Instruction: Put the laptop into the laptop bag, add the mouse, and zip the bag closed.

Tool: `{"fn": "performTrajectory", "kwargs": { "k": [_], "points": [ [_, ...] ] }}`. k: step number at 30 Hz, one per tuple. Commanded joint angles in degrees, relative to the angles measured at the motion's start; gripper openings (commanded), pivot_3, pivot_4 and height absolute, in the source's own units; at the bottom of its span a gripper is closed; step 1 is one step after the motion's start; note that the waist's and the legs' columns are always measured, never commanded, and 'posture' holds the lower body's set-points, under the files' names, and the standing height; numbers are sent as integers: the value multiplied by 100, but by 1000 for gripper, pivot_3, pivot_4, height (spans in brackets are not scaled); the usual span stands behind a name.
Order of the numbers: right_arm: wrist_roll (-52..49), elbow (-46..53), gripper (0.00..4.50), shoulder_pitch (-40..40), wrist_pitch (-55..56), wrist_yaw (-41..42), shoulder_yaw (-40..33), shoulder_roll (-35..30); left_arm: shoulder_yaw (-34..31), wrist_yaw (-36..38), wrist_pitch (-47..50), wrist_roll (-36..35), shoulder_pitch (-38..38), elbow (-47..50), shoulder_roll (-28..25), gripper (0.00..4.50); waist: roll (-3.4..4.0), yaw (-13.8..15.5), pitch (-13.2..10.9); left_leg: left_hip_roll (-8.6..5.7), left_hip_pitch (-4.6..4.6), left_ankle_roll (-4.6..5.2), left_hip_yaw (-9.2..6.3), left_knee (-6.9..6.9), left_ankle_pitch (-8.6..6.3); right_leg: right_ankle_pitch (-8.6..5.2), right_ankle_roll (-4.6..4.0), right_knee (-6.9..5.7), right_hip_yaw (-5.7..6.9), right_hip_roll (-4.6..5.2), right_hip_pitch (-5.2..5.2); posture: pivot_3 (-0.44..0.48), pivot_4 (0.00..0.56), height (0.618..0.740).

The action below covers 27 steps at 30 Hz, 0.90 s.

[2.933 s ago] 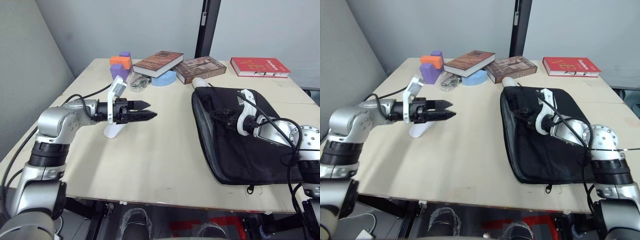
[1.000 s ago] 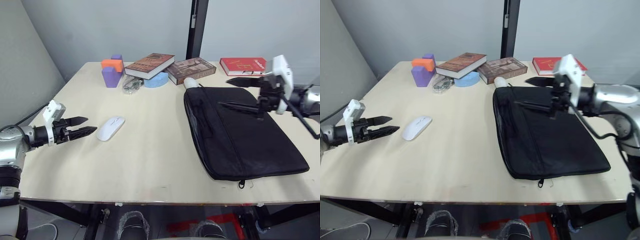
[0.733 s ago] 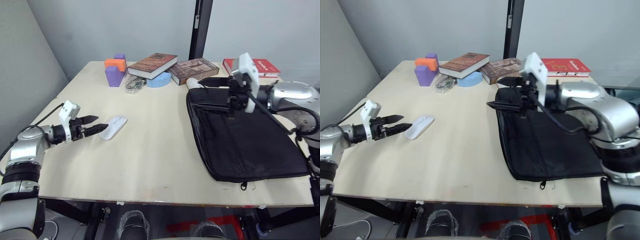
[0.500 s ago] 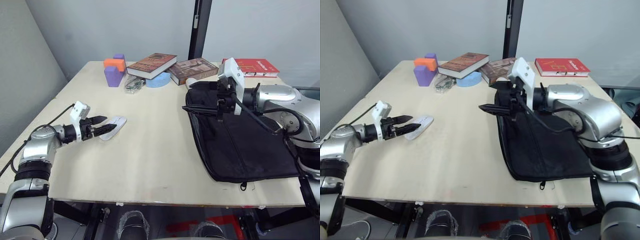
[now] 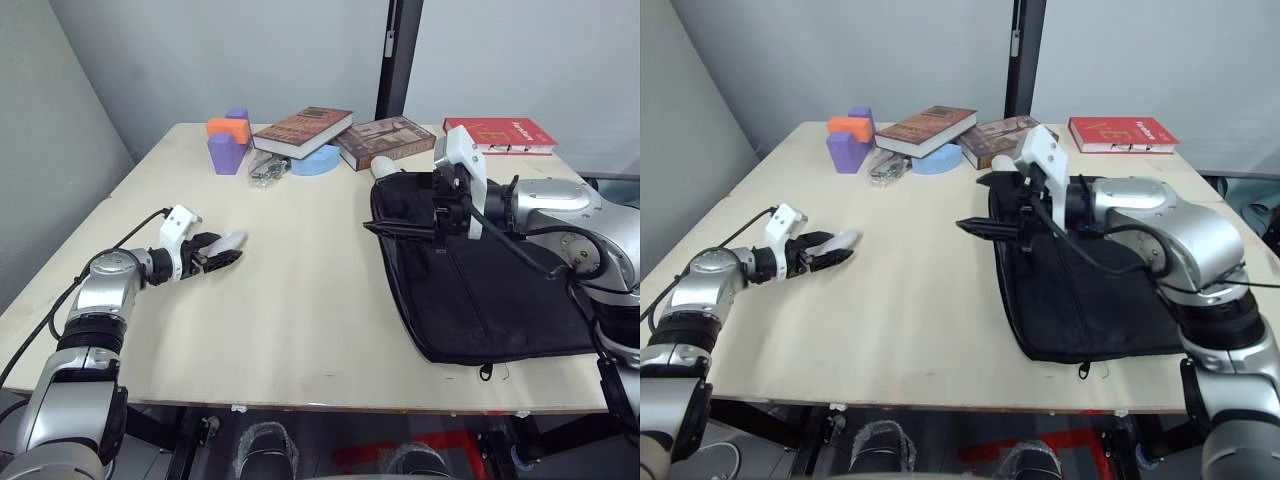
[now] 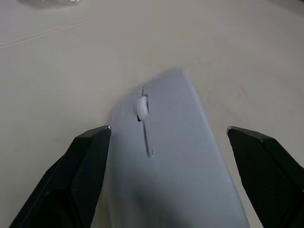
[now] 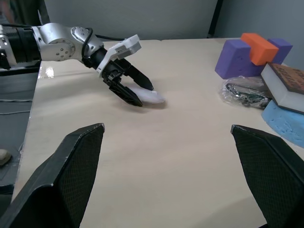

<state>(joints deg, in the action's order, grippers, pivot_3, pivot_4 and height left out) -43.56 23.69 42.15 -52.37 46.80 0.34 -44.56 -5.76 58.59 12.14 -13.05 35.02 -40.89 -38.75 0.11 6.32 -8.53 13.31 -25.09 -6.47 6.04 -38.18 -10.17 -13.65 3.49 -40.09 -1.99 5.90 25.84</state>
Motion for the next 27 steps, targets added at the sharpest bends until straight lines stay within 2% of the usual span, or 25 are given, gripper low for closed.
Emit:
{"fn": "performTrajectory", "kwargs": {
  "k": [1,8,20,23,24,27],
  "points": [
    [-90,177,4483,37,-15,-68,-210,8,-47,44,-88,-36,-20,132,29,4121,0,1,0,0,0,0,0,0,0,0,0,0,0,0,0,0,150,707],
    [-56,104,4483,90,1,-79,-172,1,-118,142,267,-258,-203,681,99,4121,0,7,0,0,-1,-1,-1,0,-1,0,0,0,1,0,0,0,150,707],
    [-48,66,4483,100,15,-115,-188,15,143,221,-195,257,-360,284,-245,4121,0,-20,2,1,3,-25,0,2,-15,0,1,0,-1,-1,0,0,150,707],
    [-30,81,4500,80,12,-107,-167,-10,73,301,-211,222,-316,144,-332,3363,1,-35,4,1,4,-25,0,2,-15,0,1,0,-1,-1,0,0,150,707],
    [-25,67,4500,84,13,-102,-166,-15,74,394,-204,194,-316,141,-371,2947,1,-42,6,2,5,-25,0,3,-15,0,1,0,0,-2,0,0,150,707],
    [-10,24,4500,100,19,-87,-160,-20,54,651,-64,80,-284,179,-471,2852,1,-49,7,2,5,-29,0,3,-17,0,1,0,-1,-2,0,0,150,707]
  ]
}}
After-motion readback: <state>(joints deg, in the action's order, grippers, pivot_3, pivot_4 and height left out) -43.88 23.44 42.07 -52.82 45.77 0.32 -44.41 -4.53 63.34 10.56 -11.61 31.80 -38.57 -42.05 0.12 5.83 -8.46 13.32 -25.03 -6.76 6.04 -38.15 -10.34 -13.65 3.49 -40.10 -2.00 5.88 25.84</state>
